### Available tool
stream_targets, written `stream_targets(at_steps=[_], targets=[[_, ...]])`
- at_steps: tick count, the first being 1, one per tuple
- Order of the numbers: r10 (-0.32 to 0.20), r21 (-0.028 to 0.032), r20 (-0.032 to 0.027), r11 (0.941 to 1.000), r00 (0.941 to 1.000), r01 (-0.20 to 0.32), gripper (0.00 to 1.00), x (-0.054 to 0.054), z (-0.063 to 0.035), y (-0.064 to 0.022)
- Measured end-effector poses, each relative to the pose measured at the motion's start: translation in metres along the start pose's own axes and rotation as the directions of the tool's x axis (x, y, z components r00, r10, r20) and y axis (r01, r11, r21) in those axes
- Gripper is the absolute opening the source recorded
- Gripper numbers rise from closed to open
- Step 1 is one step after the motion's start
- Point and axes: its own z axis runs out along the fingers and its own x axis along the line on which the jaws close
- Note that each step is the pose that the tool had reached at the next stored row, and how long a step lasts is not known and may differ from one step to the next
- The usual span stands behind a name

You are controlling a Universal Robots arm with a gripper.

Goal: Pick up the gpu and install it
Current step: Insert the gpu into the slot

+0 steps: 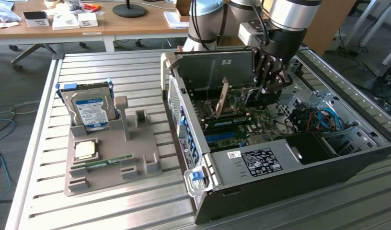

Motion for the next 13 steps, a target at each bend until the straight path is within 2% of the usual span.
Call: stream_targets(at_steps=[13], targets=[[0.000,0.0001,0.0003,1.0000,1.0000,0.000,0.27,0.0000,0.0016,0.0001]])
